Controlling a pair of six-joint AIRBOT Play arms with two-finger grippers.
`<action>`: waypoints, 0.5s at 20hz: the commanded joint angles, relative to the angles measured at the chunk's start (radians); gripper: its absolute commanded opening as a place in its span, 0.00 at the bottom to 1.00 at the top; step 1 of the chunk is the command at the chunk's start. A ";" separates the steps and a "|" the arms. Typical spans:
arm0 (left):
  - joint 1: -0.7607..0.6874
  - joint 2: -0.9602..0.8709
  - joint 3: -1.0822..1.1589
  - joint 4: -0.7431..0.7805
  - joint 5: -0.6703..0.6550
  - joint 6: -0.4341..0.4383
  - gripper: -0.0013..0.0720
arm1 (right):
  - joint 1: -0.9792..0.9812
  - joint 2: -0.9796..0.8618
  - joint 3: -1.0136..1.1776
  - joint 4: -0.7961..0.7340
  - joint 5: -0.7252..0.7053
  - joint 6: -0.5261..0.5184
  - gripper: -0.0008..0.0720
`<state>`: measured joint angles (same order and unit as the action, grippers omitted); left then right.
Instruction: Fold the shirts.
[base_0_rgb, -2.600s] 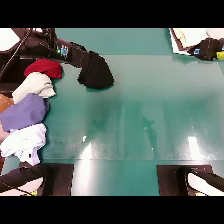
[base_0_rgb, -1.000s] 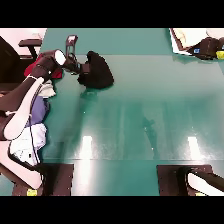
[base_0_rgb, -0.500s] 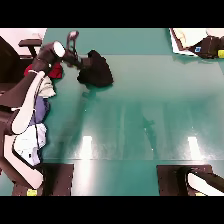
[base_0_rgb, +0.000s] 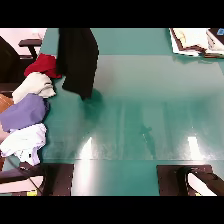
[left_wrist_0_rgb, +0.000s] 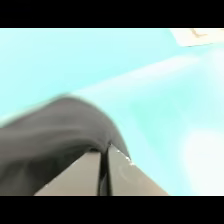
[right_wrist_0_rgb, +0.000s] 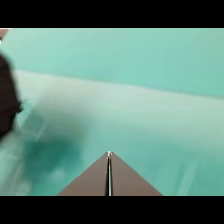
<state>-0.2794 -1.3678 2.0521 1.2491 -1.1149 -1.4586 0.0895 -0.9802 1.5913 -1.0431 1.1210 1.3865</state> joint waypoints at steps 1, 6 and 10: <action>-0.128 0.093 -0.043 0.000 -0.084 0.027 0.05 | 0.000 0.042 0.000 -0.004 -0.026 0.000 0.03; -0.395 0.023 -0.235 -0.013 -0.016 0.080 0.63 | 0.000 0.054 0.001 -0.003 -0.014 0.000 0.03; -0.380 -0.006 -0.262 0.088 0.048 0.066 0.79 | 0.000 0.053 0.000 -0.002 0.025 0.000 0.03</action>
<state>-0.6476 -1.3590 1.8217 1.2579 -1.1065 -1.3899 0.0895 -0.9291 1.5913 -1.0462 1.1206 1.3865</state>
